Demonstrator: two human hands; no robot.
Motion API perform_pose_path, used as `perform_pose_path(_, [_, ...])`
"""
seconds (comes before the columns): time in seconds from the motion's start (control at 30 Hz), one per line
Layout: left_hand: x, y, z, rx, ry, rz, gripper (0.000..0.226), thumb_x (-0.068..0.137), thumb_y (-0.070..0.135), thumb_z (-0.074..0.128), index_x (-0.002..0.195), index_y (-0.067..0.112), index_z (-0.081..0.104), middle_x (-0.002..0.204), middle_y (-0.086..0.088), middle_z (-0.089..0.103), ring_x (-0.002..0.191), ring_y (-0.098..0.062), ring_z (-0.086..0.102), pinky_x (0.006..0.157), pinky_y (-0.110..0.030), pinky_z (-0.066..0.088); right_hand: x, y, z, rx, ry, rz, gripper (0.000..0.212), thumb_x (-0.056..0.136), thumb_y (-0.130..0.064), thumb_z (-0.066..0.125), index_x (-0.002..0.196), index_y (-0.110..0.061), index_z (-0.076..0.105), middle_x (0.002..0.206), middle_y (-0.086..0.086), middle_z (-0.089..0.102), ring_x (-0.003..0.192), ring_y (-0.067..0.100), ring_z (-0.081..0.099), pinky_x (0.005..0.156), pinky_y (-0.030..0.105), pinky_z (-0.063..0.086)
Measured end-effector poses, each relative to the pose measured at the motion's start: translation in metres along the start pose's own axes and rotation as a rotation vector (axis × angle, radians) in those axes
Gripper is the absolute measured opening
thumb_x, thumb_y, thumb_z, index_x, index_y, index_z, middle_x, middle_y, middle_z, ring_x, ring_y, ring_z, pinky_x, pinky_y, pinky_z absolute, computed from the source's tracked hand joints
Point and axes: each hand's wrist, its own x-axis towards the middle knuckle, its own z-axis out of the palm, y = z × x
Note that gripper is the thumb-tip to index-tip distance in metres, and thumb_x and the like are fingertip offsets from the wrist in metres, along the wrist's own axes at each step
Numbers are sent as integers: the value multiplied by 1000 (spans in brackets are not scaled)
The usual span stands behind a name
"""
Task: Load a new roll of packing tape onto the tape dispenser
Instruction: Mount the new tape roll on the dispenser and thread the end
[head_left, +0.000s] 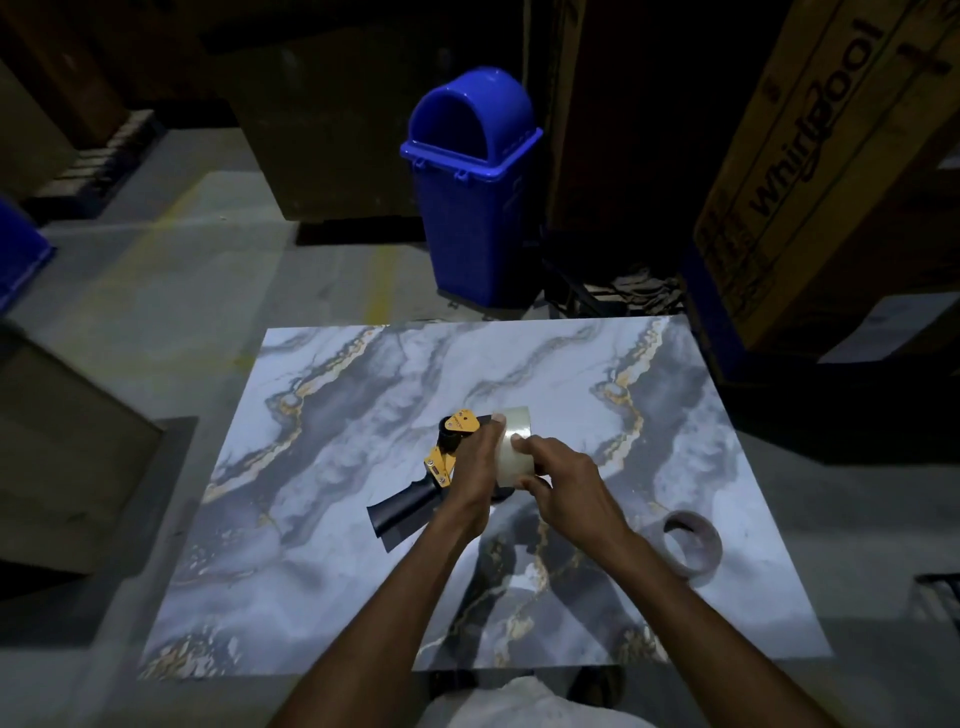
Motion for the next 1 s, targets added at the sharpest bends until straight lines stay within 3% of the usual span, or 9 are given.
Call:
perform_pose_path(0.17, [0, -2, -3, -35, 29, -7, 28, 104, 36, 51, 89, 15, 62, 77, -9, 62, 62, -22, 58, 47, -25, 41, -1, 0, 6, -17, 15, -74, 31, 86, 1, 74, 112, -13, 63, 109, 4, 68, 91, 17, 66, 73, 35, 58])
perform_pose_path(0.27, [1, 4, -7, -20, 38, -46, 25, 103, 38, 53, 91, 18, 61, 74, -5, 64, 61, -22, 61, 47, -24, 44, -2, 2, 7, -81, 15, -115, 16, 88, 0, 68, 93, -11, 59, 97, 4, 62, 80, 22, 61, 64, 41, 55])
perform_pose_path(0.47, [5, 7, -15, 18, 43, -45, 21, 104, 30, 54, 89, 17, 62, 77, -5, 66, 62, -18, 64, 55, -27, 47, 1, 0, 9, -76, 33, -102, 16, 85, 4, 70, 86, -8, 59, 93, 5, 63, 76, 22, 61, 63, 42, 56])
perform_pose_path(0.57, [1, 6, -18, 13, 15, 4, 26, 101, 29, 54, 96, 7, 66, 84, -12, 67, 66, -21, 63, 54, -27, 45, 7, -7, 4, 130, 79, 37, 12, 90, -12, 74, 94, -12, 63, 89, -3, 69, 81, 9, 68, 74, 27, 59])
perform_pose_path(0.63, [0, 0, -18, 45, -7, 56, 37, 97, 34, 57, 105, -1, 66, 88, -15, 65, 72, -25, 62, 53, -27, 46, 15, -17, -2, 262, 76, 258, 21, 93, -29, 74, 103, -17, 60, 87, -8, 72, 83, 2, 69, 72, 15, 55])
perform_pose_path(0.7, [-3, -4, -19, 98, -40, 106, 27, 102, 29, 54, 104, 6, 69, 87, -14, 65, 72, -25, 61, 49, -24, 47, 29, -22, -5, 382, 67, 510, 30, 92, -43, 72, 110, -21, 60, 89, -6, 75, 83, 5, 70, 73, 21, 55])
perform_pose_path(0.77, [-4, -7, -19, 141, -72, 135, 19, 104, 22, 51, 103, 17, 69, 91, -14, 67, 75, -24, 61, 47, -23, 47, 42, -19, -6, 515, 46, 696, 36, 90, -50, 72, 106, -18, 67, 89, -1, 74, 79, 14, 71, 71, 30, 57])
perform_pose_path(0.87, [-6, -10, -17, 174, -89, 160, 24, 91, 25, 51, 105, 19, 68, 90, -9, 67, 71, -16, 60, 49, -22, 46, 51, -16, -7, 733, 39, 817, 31, 91, -38, 75, 77, -11, 69, 65, 0, 66, 57, 15, 56, 58, 28, 46])
perform_pose_path(1.0, [-4, -15, -18, 113, -65, 132, 29, 80, 21, 47, 97, 9, 67, 82, -5, 63, 67, -12, 54, 50, -21, 43, 49, -12, 0, 792, 71, 818, 15, 85, -21, 82, 78, -9, 76, 61, -2, 68, 59, 14, 57, 63, 29, 46])
